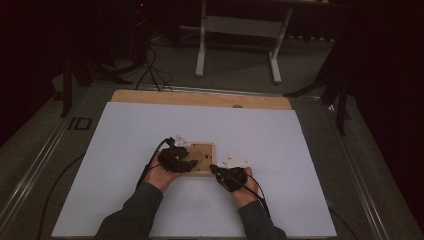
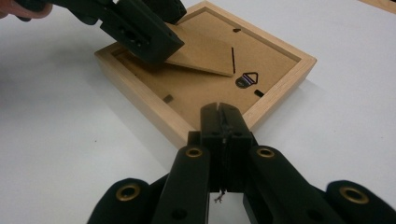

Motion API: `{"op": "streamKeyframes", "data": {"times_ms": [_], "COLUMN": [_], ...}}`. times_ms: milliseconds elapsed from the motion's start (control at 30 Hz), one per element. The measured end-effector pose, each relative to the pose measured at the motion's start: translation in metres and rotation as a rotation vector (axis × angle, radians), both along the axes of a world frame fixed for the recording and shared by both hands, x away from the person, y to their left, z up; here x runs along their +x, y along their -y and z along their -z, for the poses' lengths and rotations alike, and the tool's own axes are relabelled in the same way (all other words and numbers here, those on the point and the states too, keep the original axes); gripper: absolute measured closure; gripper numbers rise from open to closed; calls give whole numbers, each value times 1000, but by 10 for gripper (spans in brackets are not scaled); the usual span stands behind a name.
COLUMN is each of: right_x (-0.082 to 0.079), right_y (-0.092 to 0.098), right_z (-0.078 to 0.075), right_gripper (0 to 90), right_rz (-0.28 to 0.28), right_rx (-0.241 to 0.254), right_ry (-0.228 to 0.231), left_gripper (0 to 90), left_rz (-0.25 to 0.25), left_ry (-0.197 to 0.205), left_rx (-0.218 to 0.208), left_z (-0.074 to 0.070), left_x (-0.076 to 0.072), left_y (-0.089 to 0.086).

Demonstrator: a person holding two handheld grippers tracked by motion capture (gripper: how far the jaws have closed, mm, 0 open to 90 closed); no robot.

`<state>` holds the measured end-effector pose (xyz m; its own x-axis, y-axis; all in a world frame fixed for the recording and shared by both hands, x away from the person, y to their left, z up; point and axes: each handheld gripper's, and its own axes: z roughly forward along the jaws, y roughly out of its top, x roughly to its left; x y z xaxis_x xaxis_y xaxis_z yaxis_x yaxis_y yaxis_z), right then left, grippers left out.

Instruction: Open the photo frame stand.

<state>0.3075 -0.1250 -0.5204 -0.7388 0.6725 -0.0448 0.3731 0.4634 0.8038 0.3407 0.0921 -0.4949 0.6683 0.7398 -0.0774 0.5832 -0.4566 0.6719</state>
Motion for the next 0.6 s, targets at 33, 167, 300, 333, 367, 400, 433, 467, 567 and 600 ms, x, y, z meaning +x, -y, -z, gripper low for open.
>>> {"op": "streamKeyframes", "data": {"times_ms": [33, 167, 300, 333, 367, 400, 433, 467, 567, 600], "right_x": [0, 0, 0, 0, 0, 0, 0, 0, 0, 0], "right_y": [0, 0, 0, 0, 0, 0, 0, 0, 0, 0], "right_z": [0, 0, 0, 0, 0, 0, 0, 0, 0, 0], "right_gripper": [893, 892, 892, 892, 892, 892, 892, 892, 891, 891], "right_rz": [0, 0, 0, 0, 0, 0, 0, 0, 0, 0], "right_rx": [0, 0, 0, 0, 0, 0, 0, 0, 1, 1], "right_ry": [0, 0, 0, 0, 1, 1, 0, 0, 1, 1], "left_gripper": [515, 513, 495, 488, 487, 487, 488, 489, 520, 539], "left_rz": [0, 1, -13, -13, -15, -15, -23, -23, -38, -38], "left_ry": [0, -1, 19, 19, 32, 32, 50, 50, 70, 70], "left_rx": [0, -10, -31, -31, -44, -44, -54, -54, -84, -84], "left_z": [0, 1, -3, -3, -6, -6, -10, -10, -14, -14], "left_x": [0, 0, -1, -1, -3, -3, -7, -7, -16, -16], "left_y": [0, -1, -5, -5, -9, -9, -13, -13, -26, -26]}}
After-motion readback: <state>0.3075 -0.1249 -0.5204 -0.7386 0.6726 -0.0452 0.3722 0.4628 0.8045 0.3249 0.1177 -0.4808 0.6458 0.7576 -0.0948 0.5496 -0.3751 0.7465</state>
